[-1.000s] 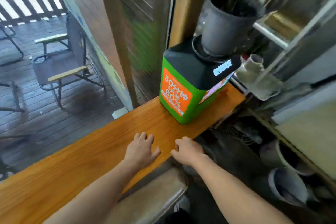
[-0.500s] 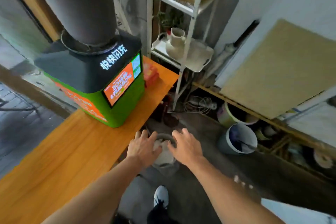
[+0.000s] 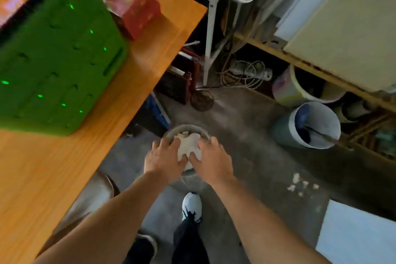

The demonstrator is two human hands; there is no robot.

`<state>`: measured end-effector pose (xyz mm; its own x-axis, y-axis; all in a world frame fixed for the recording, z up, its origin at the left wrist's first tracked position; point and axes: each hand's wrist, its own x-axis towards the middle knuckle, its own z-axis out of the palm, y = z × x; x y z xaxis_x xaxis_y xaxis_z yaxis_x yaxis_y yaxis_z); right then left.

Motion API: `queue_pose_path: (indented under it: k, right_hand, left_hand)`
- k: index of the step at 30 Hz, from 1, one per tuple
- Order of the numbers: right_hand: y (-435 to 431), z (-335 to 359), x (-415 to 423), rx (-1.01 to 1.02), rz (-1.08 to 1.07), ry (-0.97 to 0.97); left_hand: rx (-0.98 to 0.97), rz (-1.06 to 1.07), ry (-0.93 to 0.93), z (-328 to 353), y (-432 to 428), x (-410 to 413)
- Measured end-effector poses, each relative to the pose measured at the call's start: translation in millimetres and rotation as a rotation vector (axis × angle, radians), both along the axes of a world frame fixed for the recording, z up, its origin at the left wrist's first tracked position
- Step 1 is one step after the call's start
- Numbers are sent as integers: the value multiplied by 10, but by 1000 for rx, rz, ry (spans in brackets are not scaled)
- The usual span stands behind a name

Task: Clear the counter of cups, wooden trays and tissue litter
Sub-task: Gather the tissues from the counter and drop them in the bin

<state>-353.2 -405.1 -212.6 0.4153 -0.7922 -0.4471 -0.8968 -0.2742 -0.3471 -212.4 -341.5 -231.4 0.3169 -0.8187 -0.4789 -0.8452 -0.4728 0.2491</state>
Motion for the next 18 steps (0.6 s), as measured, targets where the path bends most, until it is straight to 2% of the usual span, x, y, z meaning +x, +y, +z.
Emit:
queue_pose_path:
  k: [11,15,18]
  right_hand:
    - [-77,-2104,169,89,-117,24]
    - [-72,-2570,228,169,-177,-41]
    - [-115,-2721,234,274,-258,-145]
  left_hand:
    - [120,-100,-31,-2105,-284,33]
    - [149,-189,19,-2570,-309,114]
    - [174,-133,112,-2688,-351,131]
